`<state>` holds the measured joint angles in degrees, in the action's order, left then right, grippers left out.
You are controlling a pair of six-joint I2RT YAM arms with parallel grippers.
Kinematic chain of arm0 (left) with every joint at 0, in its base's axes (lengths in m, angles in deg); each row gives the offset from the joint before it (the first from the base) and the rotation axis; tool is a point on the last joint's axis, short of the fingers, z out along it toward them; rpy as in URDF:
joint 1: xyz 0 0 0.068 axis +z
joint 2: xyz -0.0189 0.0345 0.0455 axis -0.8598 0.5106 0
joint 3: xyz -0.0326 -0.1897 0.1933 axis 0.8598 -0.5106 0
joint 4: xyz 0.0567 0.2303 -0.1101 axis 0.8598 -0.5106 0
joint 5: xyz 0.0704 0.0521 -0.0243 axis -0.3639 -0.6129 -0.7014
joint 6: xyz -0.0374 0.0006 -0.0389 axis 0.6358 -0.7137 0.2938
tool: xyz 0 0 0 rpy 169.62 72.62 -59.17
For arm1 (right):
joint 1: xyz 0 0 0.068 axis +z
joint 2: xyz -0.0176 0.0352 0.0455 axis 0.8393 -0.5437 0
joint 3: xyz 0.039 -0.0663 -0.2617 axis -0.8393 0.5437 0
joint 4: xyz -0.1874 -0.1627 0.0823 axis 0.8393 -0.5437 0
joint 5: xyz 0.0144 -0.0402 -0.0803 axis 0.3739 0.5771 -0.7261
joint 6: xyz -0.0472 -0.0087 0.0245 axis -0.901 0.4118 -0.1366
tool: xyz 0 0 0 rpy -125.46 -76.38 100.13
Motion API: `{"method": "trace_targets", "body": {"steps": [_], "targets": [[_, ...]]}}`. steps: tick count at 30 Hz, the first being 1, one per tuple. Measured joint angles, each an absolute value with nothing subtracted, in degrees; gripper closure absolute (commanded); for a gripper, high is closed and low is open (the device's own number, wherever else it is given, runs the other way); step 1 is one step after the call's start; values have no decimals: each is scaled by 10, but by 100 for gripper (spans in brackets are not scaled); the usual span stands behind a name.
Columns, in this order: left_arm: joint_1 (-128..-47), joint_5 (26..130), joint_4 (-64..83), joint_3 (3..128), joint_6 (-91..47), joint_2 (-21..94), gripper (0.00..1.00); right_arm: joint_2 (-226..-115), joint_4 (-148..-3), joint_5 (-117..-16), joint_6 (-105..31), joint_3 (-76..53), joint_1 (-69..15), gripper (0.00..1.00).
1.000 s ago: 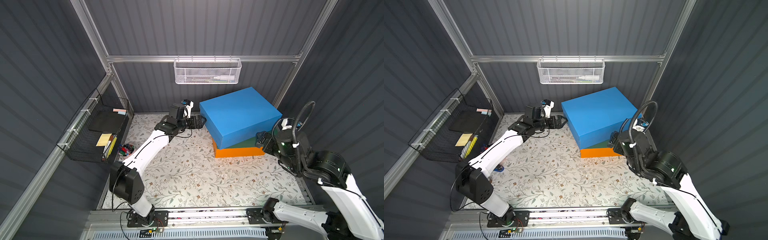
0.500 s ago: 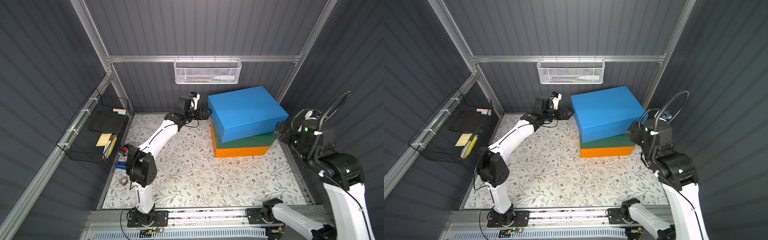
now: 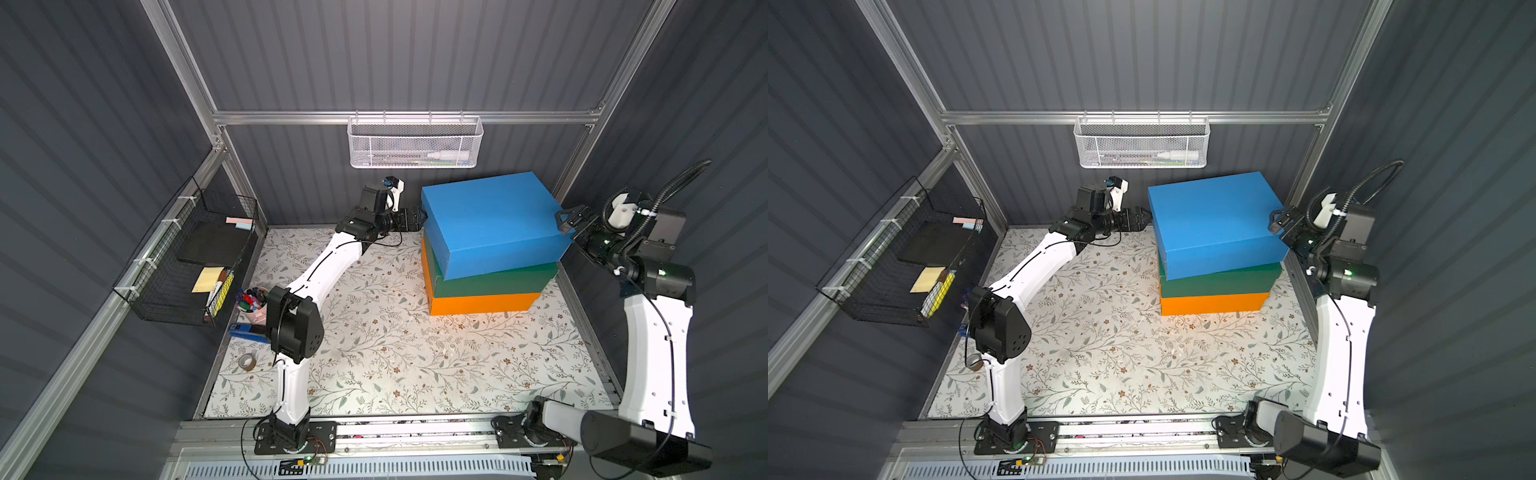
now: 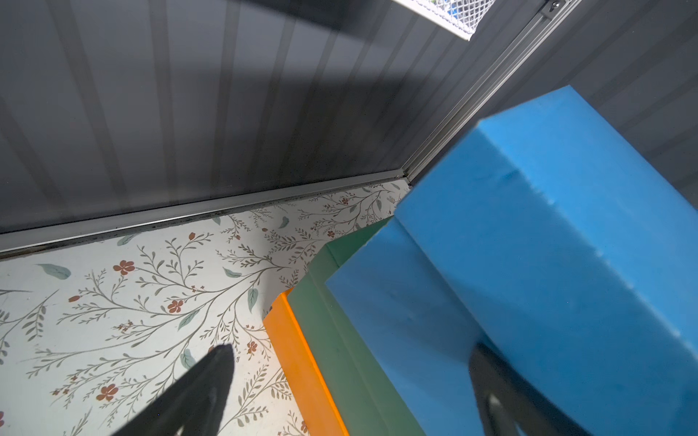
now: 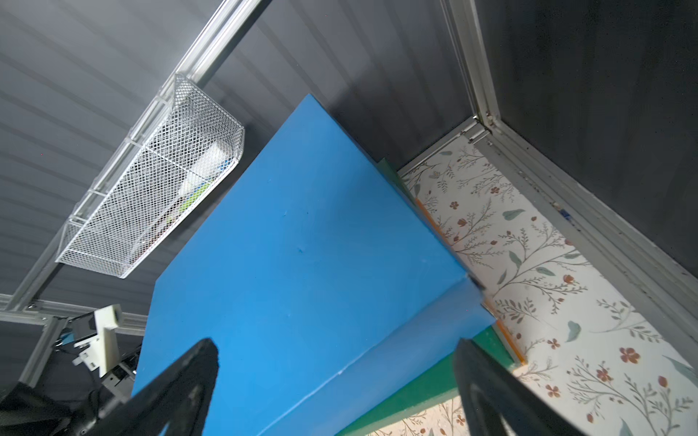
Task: Stack the shoeboxes
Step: Adjust the shoebox.
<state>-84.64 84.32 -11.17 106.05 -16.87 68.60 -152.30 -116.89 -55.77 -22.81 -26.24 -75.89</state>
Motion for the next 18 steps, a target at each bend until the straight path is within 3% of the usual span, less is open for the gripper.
{"method": "trace_targets", "body": {"steps": [10,18], "targets": [[-846,843,-118,1061,-162,686,0,-1583,-1092,-434,-224,-260,-804,1],[-846,839,-125,1090,-162,686,0,-1574,-1094,-425,-246,-247,-807,1]]}}
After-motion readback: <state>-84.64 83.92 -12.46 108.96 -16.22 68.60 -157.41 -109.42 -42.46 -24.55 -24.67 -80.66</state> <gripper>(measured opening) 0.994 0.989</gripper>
